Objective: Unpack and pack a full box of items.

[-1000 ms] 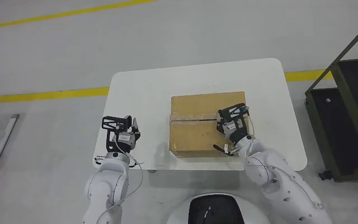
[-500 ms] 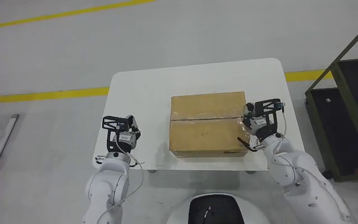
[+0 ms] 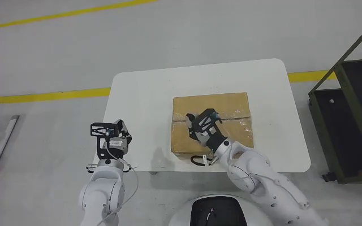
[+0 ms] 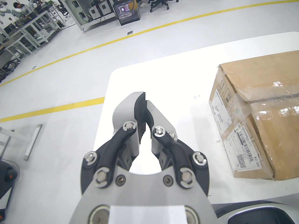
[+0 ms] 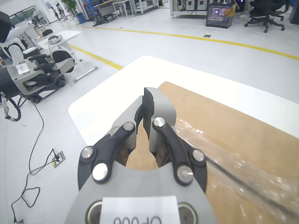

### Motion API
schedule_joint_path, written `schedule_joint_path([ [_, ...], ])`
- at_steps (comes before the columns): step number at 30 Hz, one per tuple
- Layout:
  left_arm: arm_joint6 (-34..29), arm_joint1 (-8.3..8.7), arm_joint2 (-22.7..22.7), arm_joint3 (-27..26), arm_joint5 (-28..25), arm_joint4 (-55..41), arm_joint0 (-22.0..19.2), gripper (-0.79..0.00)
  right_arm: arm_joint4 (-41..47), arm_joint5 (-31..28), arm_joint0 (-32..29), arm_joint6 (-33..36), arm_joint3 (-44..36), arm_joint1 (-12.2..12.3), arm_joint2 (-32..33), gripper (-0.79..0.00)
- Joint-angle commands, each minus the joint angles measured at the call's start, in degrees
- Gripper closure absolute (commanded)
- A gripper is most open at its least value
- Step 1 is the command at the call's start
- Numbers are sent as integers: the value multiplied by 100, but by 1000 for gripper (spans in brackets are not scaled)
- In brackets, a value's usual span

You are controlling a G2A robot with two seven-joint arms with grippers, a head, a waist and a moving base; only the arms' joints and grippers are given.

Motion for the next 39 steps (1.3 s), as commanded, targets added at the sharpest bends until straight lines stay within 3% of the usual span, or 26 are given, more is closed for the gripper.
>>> schedule_joint_path([
  [1, 3, 1, -59, -48, 32, -13, 83, 0, -75, 119, 228, -45, 332, -75, -243, 0],
  [6, 11, 2, -93, -73, 45, -28, 180, 0, -15, 392, 513, 6, 948, -199, -397, 0],
  [11, -2, -2, 1, -24, 12, -42, 102, 0, 52, 474, 384, 4, 1079, -182, -115, 0],
  [26, -35, -9, 368, 320, -207, -8, -342, 0, 499, 492, -801, 514, 44, 130, 1797, 0],
  [39, -42, -11, 470, 439, -235, -13, -500, 0, 350, 319, -1218, 568, -50, 233, 2392, 0],
])
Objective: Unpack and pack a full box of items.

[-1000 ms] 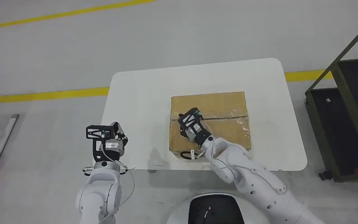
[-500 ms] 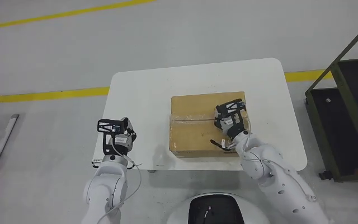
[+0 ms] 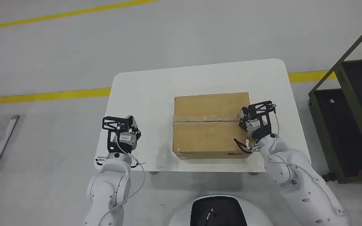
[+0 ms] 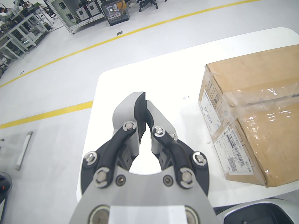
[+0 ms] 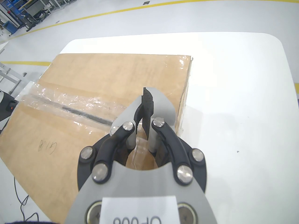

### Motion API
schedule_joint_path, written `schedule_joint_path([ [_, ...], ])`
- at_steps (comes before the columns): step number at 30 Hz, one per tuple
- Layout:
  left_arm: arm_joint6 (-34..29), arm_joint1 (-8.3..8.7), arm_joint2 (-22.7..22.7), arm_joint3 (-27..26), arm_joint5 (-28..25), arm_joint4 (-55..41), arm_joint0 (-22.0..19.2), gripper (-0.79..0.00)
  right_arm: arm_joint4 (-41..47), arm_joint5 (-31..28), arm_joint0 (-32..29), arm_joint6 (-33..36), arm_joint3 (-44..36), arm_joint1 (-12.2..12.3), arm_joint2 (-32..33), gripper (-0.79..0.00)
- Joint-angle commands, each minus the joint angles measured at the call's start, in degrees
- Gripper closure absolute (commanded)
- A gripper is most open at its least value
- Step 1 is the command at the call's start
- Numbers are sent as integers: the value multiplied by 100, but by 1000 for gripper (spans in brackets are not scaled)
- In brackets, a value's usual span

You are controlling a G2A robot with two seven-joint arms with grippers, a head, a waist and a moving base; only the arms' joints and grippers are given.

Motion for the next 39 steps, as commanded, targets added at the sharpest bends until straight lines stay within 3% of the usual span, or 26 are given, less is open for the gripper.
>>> schedule_joint_path([
  [1, 1, -1, 19, 12, 12, 8, -11, 0, -94, -1, 24, -13, 41, 4, -3, 0],
  [10, -8, -3, 46, -8, 57, -2, -30, 0, 163, -310, -134, -366, -524, 22, 173, 0],
  [16, -2, -5, 86, -36, 65, -8, -39, 0, -52, -390, -545, -648, -1111, 89, 690, 0],
  [23, 16, -8, 135, -97, 75, -14, -21, 0, -247, -176, -872, -1029, -621, 130, 1224, 0],
  [33, 46, -16, 235, -162, 15, -158, 5, 0, -371, -425, -588, -1403, 454, 34, 268, 0],
  [39, 75, -28, 290, -223, 68, -330, 57, 0, -409, -361, -448, -1478, 482, -13, -44, 0],
])
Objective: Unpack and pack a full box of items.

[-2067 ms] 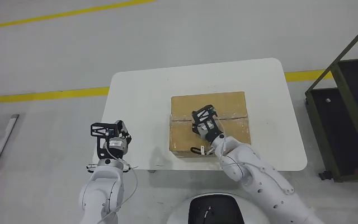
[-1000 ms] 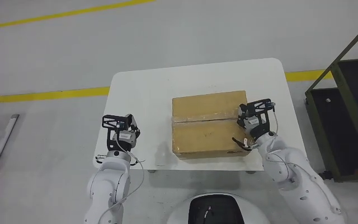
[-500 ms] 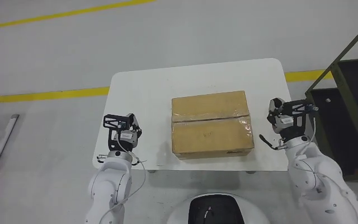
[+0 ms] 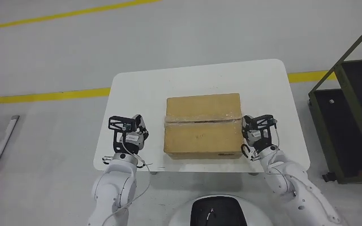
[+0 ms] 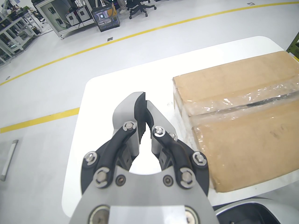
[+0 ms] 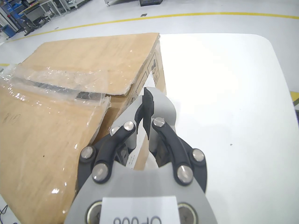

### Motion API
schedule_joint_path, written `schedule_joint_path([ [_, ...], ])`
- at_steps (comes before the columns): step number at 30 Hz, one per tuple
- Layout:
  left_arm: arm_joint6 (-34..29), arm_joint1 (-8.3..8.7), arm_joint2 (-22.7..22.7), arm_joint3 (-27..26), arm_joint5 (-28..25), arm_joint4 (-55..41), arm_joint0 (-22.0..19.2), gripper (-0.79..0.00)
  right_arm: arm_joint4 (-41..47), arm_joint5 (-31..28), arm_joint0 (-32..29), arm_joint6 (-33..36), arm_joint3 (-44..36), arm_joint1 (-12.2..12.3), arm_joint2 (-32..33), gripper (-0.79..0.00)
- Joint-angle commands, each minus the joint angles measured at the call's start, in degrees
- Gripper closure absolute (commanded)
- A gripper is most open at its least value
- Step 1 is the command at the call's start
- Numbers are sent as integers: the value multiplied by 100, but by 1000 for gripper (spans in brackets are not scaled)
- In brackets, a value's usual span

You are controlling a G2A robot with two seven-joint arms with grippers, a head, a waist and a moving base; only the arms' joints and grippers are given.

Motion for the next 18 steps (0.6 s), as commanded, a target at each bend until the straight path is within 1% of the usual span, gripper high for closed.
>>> schedule_joint_path([
  [1, 16, -6, 24, -34, 31, -87, 30, 0, -2, 120, -14, -12, -141, 4, 83, 0],
  [5, 37, -18, 37, -144, 98, -326, 107, 0, -36, 211, -241, 130, -785, 52, 467, 0],
  [8, 32, -30, 39, -268, 161, -581, 151, 0, -109, 114, -556, 384, -1497, 106, 814, 0],
  [11, 14, -42, 53, -374, 237, -820, 228, 0, -457, -36, -921, 625, -2074, 159, 1064, 0],
  [14, -10, -43, 68, -466, 256, -894, 346, 0, -755, -161, -1267, 710, -2424, 193, 1201, 0],
  [18, 6, -45, 67, -553, 319, -964, 530, 0, -883, -306, -1693, 673, -2699, 219, 1354, -6],
])
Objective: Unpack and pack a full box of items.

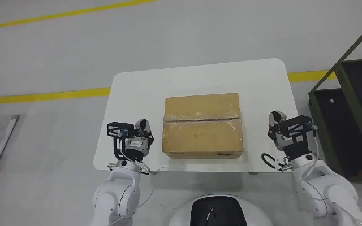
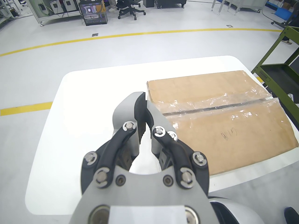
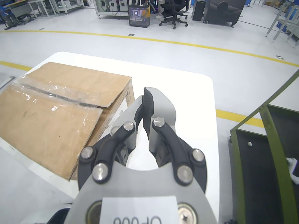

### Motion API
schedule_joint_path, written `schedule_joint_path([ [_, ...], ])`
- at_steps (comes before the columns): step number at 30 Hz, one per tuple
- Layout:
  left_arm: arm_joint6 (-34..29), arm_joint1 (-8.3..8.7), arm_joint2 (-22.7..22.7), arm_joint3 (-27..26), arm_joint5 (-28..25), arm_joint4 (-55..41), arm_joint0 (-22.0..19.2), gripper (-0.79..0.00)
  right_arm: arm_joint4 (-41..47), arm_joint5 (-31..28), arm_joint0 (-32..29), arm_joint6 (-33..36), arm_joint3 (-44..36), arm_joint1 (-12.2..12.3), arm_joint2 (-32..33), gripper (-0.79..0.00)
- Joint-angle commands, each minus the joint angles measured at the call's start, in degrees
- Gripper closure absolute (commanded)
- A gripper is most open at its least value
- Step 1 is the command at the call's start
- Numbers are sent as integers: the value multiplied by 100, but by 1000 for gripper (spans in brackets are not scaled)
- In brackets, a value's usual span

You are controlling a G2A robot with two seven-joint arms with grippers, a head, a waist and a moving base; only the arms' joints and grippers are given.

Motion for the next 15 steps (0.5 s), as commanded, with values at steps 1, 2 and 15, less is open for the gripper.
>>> schedule_joint_path([
  [1, 30, 2, -8, -38, 14, 25, 95, 0, -85, -105, -211, -2, -111, 16, 92, -52],
  [2, 34, 3, -11, -61, 34, 28, 134, 0, -154, -164, -311, -6, -163, 26, 141, -74],
  [15, 9, 9, -2, -108, -43, 49, 189, -491, -233, -280, -498, 9, -216, 42, 232, -636],
])
